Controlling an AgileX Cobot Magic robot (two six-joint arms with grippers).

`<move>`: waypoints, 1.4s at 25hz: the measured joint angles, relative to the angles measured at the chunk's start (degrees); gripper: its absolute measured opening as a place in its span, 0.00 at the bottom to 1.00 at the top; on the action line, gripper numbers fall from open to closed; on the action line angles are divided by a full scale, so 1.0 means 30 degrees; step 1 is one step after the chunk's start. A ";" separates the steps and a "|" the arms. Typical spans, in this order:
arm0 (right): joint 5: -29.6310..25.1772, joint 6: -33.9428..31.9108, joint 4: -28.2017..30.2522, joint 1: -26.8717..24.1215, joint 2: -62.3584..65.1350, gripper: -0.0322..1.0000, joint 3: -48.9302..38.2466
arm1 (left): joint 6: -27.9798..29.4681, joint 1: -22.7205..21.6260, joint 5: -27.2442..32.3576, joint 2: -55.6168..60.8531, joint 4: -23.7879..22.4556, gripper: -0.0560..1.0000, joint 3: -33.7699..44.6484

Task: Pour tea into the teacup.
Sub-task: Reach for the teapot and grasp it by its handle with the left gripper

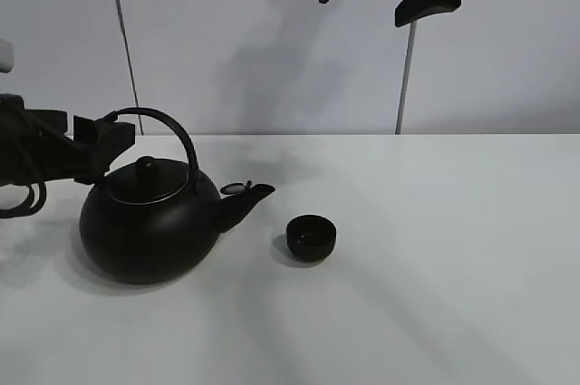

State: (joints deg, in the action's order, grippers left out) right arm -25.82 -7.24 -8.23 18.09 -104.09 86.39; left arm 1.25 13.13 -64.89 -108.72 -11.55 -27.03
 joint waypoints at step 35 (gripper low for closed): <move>0.0015 0.0000 -0.0041 0.0000 0.0000 0.63 0.0000 | 0.1762 0.0000 0.2836 -0.0022 -0.1243 0.57 -0.1164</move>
State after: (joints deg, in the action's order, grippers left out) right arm -25.77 -7.24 -8.35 18.09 -104.09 86.39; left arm 6.54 13.13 -56.39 -108.79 -15.28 -30.52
